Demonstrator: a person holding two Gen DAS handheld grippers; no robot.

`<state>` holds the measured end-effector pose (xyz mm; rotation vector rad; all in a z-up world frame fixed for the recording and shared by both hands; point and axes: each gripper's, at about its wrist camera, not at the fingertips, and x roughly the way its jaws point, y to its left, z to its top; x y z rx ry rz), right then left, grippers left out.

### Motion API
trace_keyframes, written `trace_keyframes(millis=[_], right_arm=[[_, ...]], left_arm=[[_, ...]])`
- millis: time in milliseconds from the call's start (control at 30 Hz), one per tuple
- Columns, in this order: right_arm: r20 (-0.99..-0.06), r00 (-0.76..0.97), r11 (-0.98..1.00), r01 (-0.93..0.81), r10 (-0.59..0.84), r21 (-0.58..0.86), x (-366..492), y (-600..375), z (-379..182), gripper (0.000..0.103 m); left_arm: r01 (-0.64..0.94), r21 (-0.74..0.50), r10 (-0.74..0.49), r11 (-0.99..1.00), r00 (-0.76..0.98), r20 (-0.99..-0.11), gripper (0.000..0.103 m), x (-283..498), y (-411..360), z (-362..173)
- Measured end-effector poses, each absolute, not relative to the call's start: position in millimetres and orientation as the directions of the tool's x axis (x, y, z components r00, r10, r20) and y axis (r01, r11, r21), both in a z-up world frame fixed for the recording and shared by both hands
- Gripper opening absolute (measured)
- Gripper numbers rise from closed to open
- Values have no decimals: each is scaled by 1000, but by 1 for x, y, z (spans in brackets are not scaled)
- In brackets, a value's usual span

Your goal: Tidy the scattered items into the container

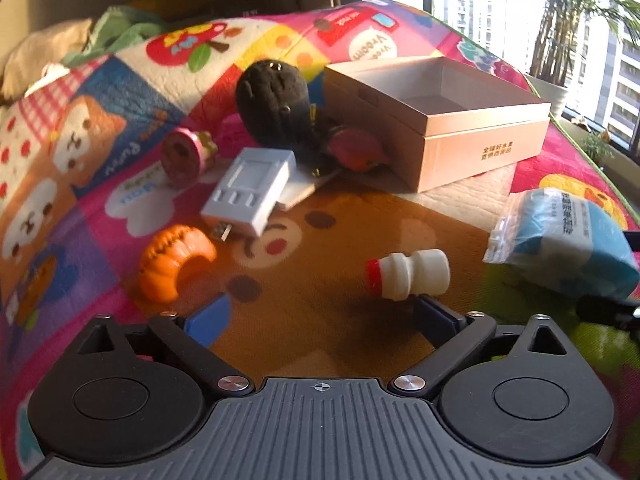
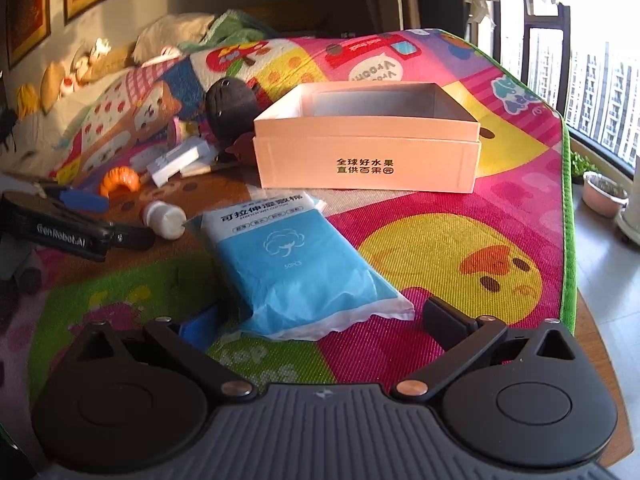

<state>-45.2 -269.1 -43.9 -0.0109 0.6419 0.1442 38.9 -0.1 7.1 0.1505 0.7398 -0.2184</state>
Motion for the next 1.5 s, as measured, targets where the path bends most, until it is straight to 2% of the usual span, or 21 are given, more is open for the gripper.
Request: trace_keyframes(millis=[100,233,300,367,433,500,633,733,900,1500], right_arm=[[-596,792,989,-144,129,22,-45,-268,-44,103],[-610,769,980,-189,189,66,-50,-276,-32,103],[-551,807,975,-210,214,72,-64,-281,-17,103],[-488,850,975,-220,201,19,-73,-279,-1,103],[-461,865,973,-229,197,-14,-71,-277,10,103],[-489,844,968,-250,219,3,-59,-275,12,103],[-620,735,960,-250,274,128,-32,-266,-5,103],[-657,686,949,-237,314,206,-25,-257,-15,103],[-667,664,941,-234,337,243,-25,-246,-20,103],[-621,750,973,-203,227,111,-4,-233,-14,103]], left_arm=[[204,17,-137,979,714,-686,103,39,2,5],[169,24,-107,985,721,-685,103,35,0,5],[162,21,-104,987,723,-683,103,34,0,5],[160,16,-106,987,725,-681,103,34,0,5],[163,18,-108,987,727,-678,103,34,0,5],[168,14,-115,986,730,-674,103,33,1,4],[185,7,-132,983,730,-671,103,31,4,4],[187,9,-132,982,729,-671,103,31,3,4],[187,10,-132,982,730,-671,103,31,3,4],[189,10,-134,982,731,-669,103,31,3,3]])
